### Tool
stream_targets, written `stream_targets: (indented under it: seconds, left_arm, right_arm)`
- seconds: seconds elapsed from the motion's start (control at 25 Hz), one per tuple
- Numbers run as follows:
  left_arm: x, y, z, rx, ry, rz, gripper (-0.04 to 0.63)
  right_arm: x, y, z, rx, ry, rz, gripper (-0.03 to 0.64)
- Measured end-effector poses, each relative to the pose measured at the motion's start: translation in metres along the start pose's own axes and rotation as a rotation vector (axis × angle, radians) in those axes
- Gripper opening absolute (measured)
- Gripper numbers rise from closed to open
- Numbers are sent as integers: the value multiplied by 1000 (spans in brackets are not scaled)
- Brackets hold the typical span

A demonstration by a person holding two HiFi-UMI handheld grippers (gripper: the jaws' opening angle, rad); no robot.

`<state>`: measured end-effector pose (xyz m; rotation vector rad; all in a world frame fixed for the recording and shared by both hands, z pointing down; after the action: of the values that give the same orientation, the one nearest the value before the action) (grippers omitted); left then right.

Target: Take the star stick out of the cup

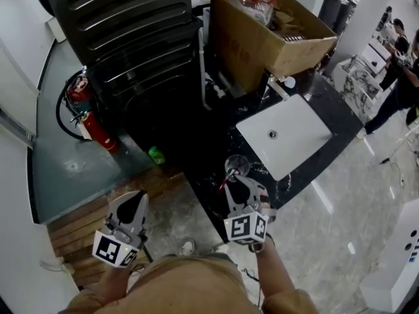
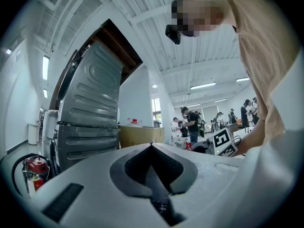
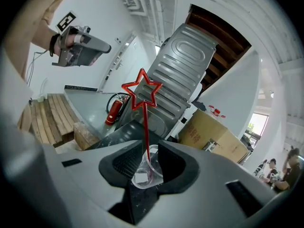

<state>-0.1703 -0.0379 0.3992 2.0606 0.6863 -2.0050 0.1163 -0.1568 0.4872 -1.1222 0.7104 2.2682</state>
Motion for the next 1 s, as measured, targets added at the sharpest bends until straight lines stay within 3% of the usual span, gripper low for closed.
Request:
stream_targets:
  seconds: [0.6,1.0]
  left_arm:
    - [1,1,4,8,12,-3,0]
    - [4,-2,7,19,17,-3,0]
  right_arm:
    - [-9,11,1,11,29,22,71]
    - [-9,17,3,11,39,38,15]
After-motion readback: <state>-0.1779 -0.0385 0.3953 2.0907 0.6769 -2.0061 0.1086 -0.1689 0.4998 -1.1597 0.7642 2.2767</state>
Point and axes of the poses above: the fingertips, and each gripper's own axes: y forward along the fingers, z to its left, x out of its top, the point moved 10 cm from there along -y, backward along the fingers, and after that the axes turned 9 degrees about -z, right-handed, at the moved point
